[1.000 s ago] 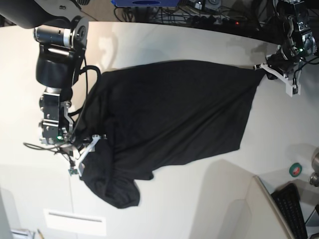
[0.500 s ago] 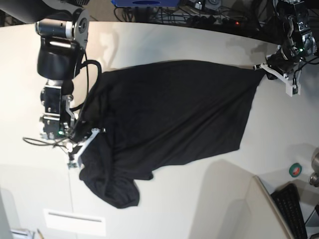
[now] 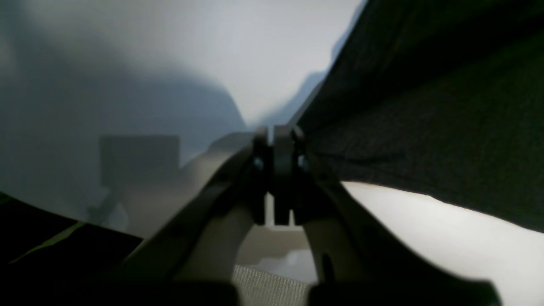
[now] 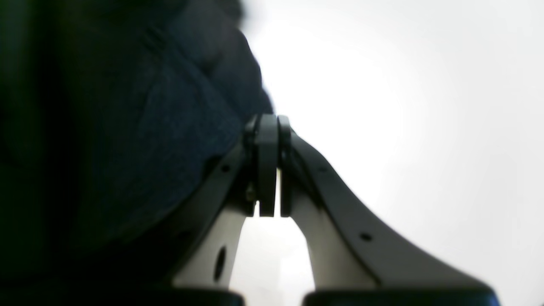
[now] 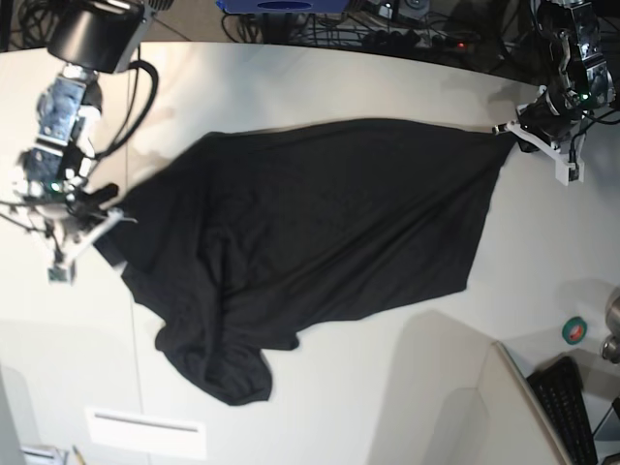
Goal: Layout the t-shirt on the table in an organized manner, then fold the t-shirt properly
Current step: 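Pull the shirt edge with the right gripper away from the left gripper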
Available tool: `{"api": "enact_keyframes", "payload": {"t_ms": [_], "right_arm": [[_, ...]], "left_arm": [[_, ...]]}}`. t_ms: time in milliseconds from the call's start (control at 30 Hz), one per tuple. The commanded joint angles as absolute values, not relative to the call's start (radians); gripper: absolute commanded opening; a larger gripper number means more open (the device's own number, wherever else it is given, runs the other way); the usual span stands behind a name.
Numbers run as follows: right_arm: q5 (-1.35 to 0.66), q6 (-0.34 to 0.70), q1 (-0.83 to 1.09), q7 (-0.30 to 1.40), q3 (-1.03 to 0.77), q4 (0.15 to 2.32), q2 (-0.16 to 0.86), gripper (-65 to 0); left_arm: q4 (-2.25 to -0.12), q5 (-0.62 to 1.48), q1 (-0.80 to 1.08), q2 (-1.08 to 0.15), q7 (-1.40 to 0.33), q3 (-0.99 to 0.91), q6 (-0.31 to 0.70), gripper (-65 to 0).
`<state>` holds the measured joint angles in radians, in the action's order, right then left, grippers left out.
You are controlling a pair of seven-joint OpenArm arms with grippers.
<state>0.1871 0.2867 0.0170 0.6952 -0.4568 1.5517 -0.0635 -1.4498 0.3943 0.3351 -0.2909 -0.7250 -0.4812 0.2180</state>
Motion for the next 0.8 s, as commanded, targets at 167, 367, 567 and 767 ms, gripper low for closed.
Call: {"api": "enact_keyframes", "payload": {"t_ms": [167, 367, 567, 767], "right_arm": [[0.177, 0.289, 0.113, 0.679, -0.539, 1.592, -0.044, -65.0], [0.18, 0.289, 0.143, 0.687, -0.693, 1.592, -0.053, -65.0], [0.176, 0.289, 0.188, 0.753, -0.657, 1.593, -0.048, -65.0], [0.176, 0.289, 0.188, 0.76, -0.621, 1.658, -0.051, -44.1]], "left_arm": [[-1.468, 0.397, 0.334, -0.311, -0.713, -0.489, 0.219, -65.0], [-1.468, 0.397, 0.334, -0.312, -0.713, -0.489, 0.217, -65.0], [-1.468, 0.397, 0.334, -0.309, -0.714, -0.489, 0.217, -65.0], [-1.469, 0.397, 0.334, -0.309, -0.714, -0.489, 0.217, -65.0]]}}
